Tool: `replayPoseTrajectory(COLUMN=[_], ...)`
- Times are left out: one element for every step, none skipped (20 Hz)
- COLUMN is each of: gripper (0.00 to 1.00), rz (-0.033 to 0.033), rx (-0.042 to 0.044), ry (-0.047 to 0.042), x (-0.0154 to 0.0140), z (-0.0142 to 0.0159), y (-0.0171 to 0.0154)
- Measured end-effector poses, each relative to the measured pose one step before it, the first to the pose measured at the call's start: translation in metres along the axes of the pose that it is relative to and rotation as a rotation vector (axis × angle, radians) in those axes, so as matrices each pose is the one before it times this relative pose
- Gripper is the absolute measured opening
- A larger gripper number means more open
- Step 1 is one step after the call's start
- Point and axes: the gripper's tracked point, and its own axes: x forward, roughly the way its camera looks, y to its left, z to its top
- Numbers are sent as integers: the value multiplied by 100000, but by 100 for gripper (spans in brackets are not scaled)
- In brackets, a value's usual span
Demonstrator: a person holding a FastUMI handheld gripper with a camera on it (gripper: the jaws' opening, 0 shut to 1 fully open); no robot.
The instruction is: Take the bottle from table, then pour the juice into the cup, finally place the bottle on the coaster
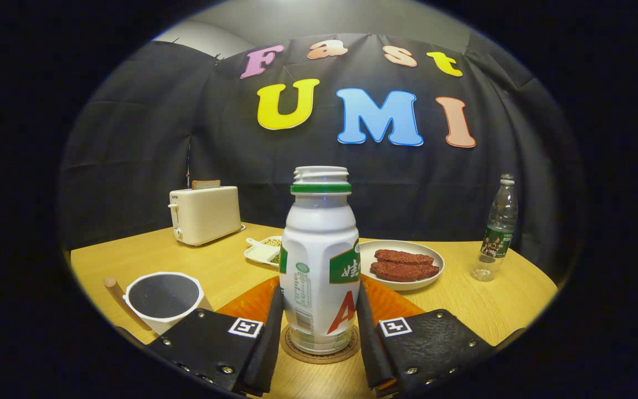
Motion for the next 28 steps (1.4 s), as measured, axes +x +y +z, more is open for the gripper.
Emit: replayPoseTrajectory(gripper=[63,63,63,63,63,63,63,64,64,64,66,66,70,70,72,73,75,80,93,97,97,97,97,97,97,97,97,97], rz=[127,374,163,-56,-99,38,152,215,271,18,20,-148,-39,-332,-355,-525,129,304,-670,-692,-537,-728,-1114,-400,-152,-367,-221,-192], rx=[870,-522,-832,-339,153,298,295,168,118,-337,-401,-323,-200,-70,46,252,-186,-129,35,177,176,130,272,841,1211,896,15,-1121], ry=[-1590,-176,-154,156,-55,-136,-565,-807,-785,-702,170,-99,240,-60,748,481,-152,-150,-494,-985,-738,34,693,-168,-1194,-1720,-1948,-2172], x=[13,53,-133,-8,-59,-32,66,26,-11,-63,21,67,122,-41,-32,59,-418,-54,82,-96,-79,-163,-120,-259,-378,-307,-327,-441], z=[238,47,-190,-63,-85,41,76,87,-117,205,-181,-11,-65,39,-199,-155,-48,67,148,198,28,-36,-206,289,468,776,756,1012], y=[51,-21,1,7,-10,-41,36,-25,51,-85,167,-63,-41,-65,46,-28,26,-16,2,-172,-233,-68,-255,-109,28,-94,-47,-23])
